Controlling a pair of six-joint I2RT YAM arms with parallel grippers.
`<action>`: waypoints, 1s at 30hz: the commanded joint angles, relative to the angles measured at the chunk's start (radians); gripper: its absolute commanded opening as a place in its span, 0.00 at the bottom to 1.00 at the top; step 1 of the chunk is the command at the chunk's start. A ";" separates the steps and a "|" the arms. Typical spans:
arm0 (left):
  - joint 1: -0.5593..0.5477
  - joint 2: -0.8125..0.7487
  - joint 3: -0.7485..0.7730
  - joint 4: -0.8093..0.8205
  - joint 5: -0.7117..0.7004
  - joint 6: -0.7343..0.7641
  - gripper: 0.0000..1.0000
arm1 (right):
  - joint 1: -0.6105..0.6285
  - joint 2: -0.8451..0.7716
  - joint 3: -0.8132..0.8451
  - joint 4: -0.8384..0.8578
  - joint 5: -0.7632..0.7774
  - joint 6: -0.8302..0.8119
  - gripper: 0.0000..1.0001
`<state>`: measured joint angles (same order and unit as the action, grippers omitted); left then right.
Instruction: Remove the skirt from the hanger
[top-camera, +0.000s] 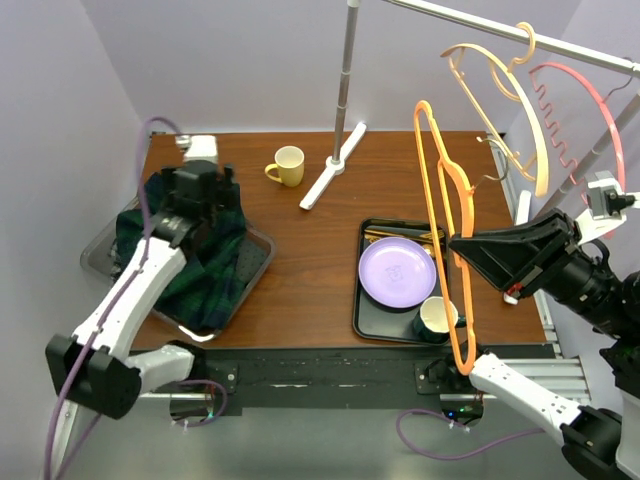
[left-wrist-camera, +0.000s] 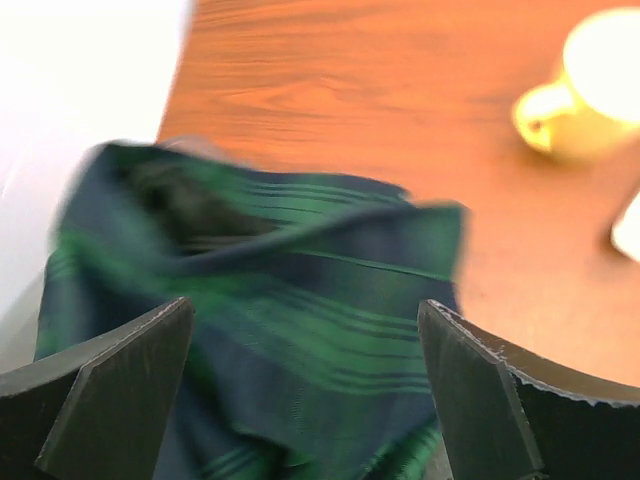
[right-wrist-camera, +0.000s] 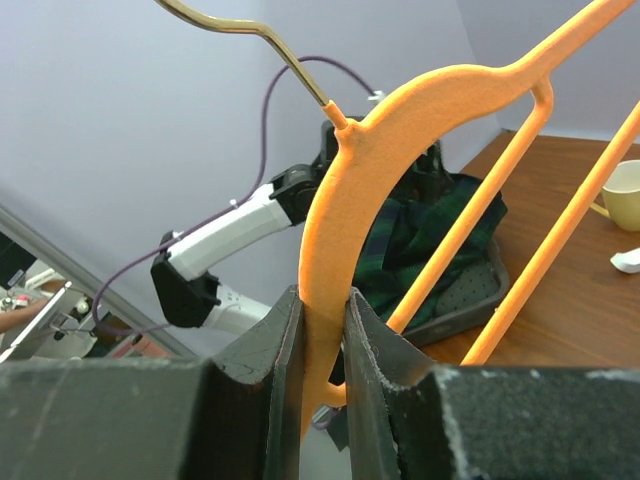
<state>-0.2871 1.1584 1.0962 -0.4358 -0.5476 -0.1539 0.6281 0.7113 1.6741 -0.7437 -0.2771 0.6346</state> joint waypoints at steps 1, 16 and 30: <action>-0.142 0.092 0.047 0.072 -0.130 0.230 1.00 | 0.001 -0.016 -0.011 0.067 0.041 -0.012 0.00; 0.011 0.229 -0.005 0.115 -0.187 0.195 0.42 | -0.001 -0.033 0.026 0.046 0.070 -0.044 0.00; 0.538 -0.012 -0.175 0.057 0.355 -0.116 0.00 | -0.001 -0.068 0.018 0.055 0.073 -0.038 0.00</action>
<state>0.1299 1.1511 1.0237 -0.3790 -0.4423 -0.1158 0.6281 0.6510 1.6718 -0.7399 -0.2184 0.6086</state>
